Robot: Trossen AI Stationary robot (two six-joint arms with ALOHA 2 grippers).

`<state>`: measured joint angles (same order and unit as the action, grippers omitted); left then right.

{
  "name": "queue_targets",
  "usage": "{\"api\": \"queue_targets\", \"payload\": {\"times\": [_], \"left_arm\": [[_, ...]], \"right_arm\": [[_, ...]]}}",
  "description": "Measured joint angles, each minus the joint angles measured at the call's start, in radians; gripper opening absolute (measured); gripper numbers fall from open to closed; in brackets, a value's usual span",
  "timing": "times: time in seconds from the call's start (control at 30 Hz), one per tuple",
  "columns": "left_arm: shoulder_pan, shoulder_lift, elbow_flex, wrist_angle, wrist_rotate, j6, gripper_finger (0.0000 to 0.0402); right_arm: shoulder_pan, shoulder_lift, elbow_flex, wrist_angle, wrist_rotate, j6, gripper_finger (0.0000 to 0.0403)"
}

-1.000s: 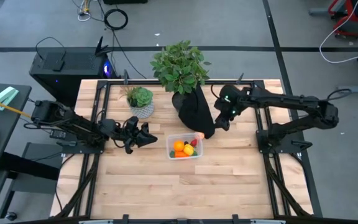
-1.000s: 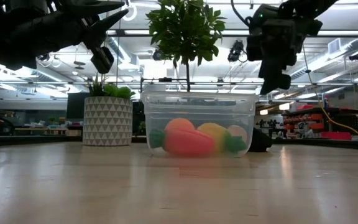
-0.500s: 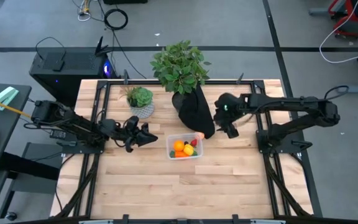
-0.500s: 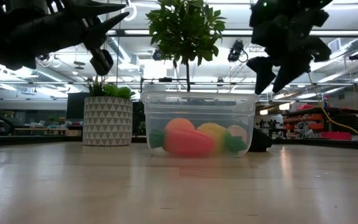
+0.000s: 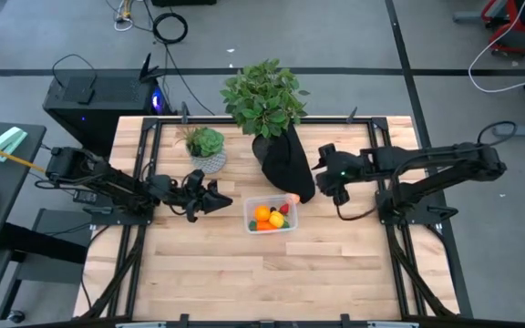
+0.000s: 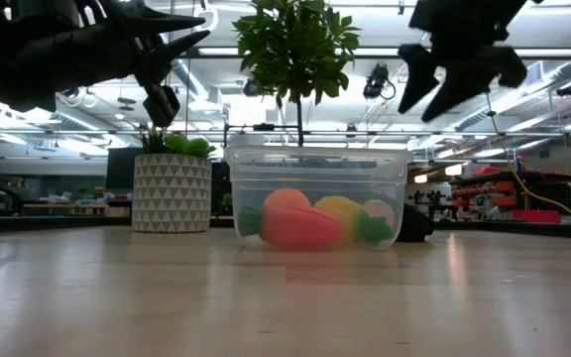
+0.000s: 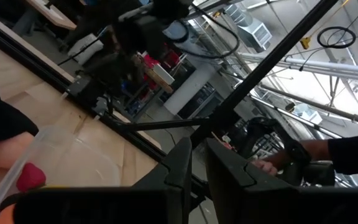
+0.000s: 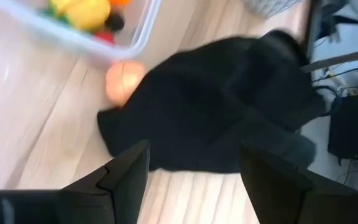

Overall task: Pick and placing Produce into tupperware
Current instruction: Put the light orange peach into the transparent bin

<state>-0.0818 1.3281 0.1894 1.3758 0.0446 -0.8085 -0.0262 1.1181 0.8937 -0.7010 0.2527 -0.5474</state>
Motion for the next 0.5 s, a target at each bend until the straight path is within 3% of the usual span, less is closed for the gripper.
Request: {"api": "queue_targets", "payload": {"times": [0.13,0.37,0.5], "left_arm": [[0.0,0.0,0.0,-0.005,0.0,0.0,0.0052],[0.0,0.0,0.0,-0.01,0.0,0.002,0.0052],[0.0,0.0,0.0,-0.023,0.0,0.001,0.0052]], "right_arm": [[0.008,-0.008,0.033,-0.02,-0.012,0.027,0.0247],[-0.055,0.098,-0.008,-0.007,-0.203,0.087,0.023],[-0.056,0.187,-0.008,0.037,-0.258,0.135,0.0214]]}}
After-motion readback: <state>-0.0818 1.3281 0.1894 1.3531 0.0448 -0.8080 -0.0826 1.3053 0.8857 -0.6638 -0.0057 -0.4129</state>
